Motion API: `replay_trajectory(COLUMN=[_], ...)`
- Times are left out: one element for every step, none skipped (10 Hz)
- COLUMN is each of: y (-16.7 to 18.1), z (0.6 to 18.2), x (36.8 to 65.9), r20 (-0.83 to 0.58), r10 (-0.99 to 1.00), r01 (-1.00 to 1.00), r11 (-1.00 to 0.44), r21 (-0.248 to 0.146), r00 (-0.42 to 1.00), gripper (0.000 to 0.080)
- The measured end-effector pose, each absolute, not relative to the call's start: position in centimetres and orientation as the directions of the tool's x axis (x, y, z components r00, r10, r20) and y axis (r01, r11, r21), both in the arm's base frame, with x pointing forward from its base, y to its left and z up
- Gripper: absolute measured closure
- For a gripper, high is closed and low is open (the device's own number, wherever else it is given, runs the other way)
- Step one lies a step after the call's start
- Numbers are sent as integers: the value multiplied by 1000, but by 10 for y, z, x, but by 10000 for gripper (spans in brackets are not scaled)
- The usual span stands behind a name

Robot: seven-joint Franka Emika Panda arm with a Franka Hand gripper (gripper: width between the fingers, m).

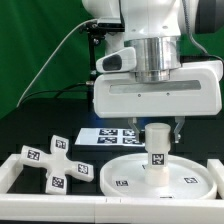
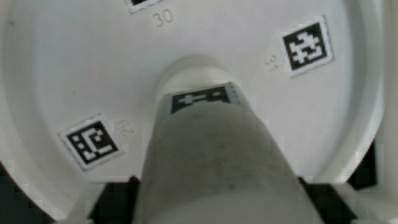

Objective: Assemble round table

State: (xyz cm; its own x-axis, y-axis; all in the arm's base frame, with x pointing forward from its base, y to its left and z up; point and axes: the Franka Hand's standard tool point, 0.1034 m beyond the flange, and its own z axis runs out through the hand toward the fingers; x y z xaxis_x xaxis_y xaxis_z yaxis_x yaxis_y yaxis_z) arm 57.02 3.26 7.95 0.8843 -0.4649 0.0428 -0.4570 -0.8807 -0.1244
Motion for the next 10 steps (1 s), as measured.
replay_trajectory(y=[31, 31, 33, 36, 40, 41, 41, 41, 40, 40], z=[79, 79, 78, 78, 78, 78, 77, 77, 76, 77], x=[570, 568, 566, 564, 563, 563, 563, 563, 562, 562], r20=[26, -2, -35, -86, -125, -131, -131, -126, -111, -93], r10=[-594, -746, -870, -939, -981, -987, -987, -981, -953, -901], r01=[-586, -740, -866, -940, -986, -993, -993, -986, -957, -903], r11=[-800, -660, -486, -323, -136, -78, -84, -139, -269, -411], r21=[-128, -129, -120, -109, -92, -86, -86, -93, -106, -123], r00=[804, 665, 493, 332, 146, 89, 95, 150, 280, 423], gripper=[394, 394, 394, 393, 393, 393, 393, 345, 345, 198])
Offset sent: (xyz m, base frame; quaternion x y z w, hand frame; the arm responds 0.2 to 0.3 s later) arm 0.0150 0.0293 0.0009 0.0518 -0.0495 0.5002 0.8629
